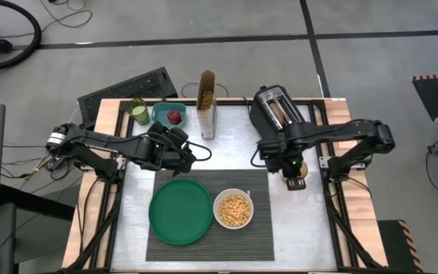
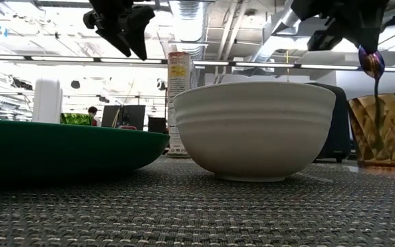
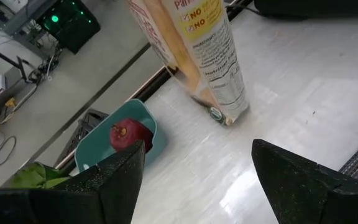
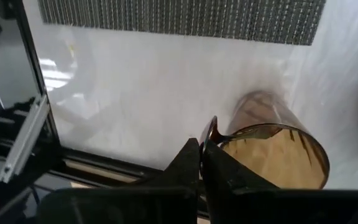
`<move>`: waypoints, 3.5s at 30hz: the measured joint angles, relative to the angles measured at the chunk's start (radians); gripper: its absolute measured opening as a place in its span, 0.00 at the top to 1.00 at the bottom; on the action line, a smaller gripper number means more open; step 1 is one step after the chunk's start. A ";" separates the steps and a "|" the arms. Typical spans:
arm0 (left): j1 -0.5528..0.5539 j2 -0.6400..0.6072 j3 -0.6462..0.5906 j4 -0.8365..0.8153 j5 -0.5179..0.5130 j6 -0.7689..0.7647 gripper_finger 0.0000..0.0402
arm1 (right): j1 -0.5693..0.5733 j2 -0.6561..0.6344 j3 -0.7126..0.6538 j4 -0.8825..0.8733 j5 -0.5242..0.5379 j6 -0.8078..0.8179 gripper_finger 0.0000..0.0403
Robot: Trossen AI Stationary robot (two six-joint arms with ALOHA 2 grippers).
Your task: Arrange a breakfast setting
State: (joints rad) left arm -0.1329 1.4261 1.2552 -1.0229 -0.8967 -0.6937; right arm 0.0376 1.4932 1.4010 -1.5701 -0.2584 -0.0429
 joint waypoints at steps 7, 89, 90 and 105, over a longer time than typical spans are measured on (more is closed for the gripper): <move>0.014 0.000 0.000 0.060 0.017 0.054 0.30 | 0.000 -0.004 0.000 -0.001 0.000 0.085 0.91; 0.145 0.050 0.001 0.909 1.073 0.551 0.35 | -0.049 -0.066 0.362 0.659 -0.164 0.121 0.93; 0.145 0.050 0.001 0.916 1.056 0.554 0.37 | -0.054 -0.066 0.362 0.653 -0.165 0.121 0.93; 0.147 0.048 0.002 0.923 1.017 0.621 0.87 | -0.102 -0.066 0.362 0.645 -0.189 0.110 0.93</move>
State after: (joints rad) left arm 0.0143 1.4746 1.2568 -0.0998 0.1207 -0.0731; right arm -0.0647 1.4269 1.7626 -0.9248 -0.4478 0.0673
